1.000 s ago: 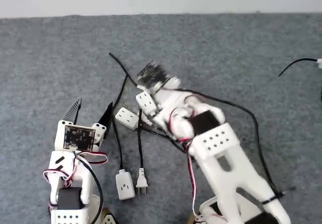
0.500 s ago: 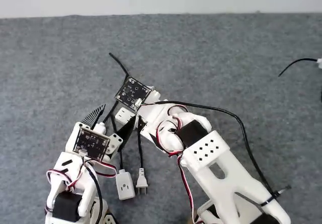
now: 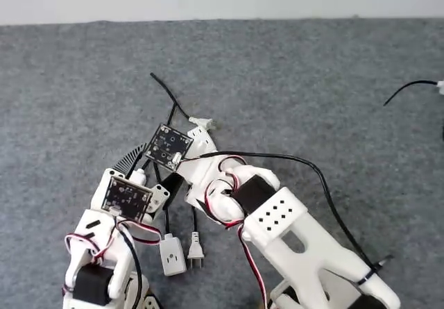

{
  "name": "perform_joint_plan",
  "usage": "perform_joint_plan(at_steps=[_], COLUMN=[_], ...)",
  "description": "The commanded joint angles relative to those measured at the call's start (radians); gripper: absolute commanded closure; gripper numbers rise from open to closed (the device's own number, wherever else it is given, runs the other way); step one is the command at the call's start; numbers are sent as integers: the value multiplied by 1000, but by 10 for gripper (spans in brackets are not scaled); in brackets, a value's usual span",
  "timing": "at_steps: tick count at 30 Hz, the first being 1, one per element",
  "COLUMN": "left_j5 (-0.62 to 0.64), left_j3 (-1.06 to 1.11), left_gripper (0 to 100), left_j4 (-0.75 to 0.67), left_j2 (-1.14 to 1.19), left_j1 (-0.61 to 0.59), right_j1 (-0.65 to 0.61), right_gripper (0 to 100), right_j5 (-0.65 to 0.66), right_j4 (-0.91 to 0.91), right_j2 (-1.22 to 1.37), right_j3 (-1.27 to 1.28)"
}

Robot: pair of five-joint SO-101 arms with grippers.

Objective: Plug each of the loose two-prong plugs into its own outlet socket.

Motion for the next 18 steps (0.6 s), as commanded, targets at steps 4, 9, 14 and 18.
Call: perform_joint_plan(at_steps=[4, 9, 14, 18], left_j5=[-28, -31, -32, -32], left_j3=[51, 73, 114, 114], left_gripper=[720, 720, 720, 720], left_j4=[-117, -124, -176, -176], left_j2=[-20, -20, -20, -20], left_j1=[-63, -61, -63, -64], right_j1=[15, 56, 51, 51], right_gripper=[991, 991, 991, 991], right_j5=[-9, -14, -14, -14], right_j4=[24, 73, 101, 87], right_j2=[-38, -93, -213, -263], right_j3=[-17, -46, -8, 40])
